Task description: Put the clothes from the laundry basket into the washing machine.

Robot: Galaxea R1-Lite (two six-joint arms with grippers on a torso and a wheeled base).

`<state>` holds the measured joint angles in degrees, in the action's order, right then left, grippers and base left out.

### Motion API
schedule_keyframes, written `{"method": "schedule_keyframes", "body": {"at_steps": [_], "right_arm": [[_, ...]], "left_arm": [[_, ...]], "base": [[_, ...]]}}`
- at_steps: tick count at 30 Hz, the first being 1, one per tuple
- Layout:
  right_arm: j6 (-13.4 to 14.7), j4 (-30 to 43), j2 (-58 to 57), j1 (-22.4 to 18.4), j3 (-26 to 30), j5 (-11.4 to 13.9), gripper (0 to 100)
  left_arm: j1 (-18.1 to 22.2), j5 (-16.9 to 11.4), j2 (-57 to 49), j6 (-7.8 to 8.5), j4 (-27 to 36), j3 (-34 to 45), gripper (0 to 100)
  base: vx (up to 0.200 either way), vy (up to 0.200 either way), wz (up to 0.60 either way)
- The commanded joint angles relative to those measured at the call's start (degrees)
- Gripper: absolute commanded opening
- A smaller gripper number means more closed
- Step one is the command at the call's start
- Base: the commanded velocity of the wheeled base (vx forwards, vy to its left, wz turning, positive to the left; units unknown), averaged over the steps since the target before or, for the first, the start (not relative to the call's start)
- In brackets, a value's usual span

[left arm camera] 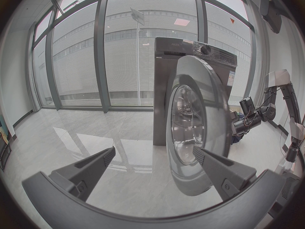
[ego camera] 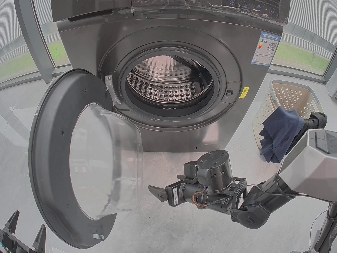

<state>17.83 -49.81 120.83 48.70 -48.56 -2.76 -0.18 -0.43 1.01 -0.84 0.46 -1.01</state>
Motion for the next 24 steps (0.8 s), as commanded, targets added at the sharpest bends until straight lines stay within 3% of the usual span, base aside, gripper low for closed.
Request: {"method": "schedule_keyframes", "body": {"at_steps": [1, 5, 20, 24], "right_arm": [[-0.08, -0.02, 0.37, -0.45, -0.40, 0.03, 100], [0.01, -0.02, 0.98, -0.45, -1.28, 0.03, 100], [0.36, -0.11, 12.85, 4.03, -19.74, -0.41, 100], [1.15, -0.99, 12.67, 3.77, -20.79, -0.50, 100]], "left_arm": [[0.01, -0.19, -0.40, 0.05, 0.06, 0.75, 100], [0.01, -0.19, -0.40, 0.05, 0.15, 0.75, 100], [0.01, -0.19, -0.40, -0.04, 0.06, 0.75, 100], [0.01, -0.19, -0.40, -0.04, 0.06, 0.75, 100]], "base": [[-0.200, 0.000, 0.00], [-0.200, 0.000, 0.00], [0.000, 0.000, 0.00], [0.000, 0.000, 0.00]]}}
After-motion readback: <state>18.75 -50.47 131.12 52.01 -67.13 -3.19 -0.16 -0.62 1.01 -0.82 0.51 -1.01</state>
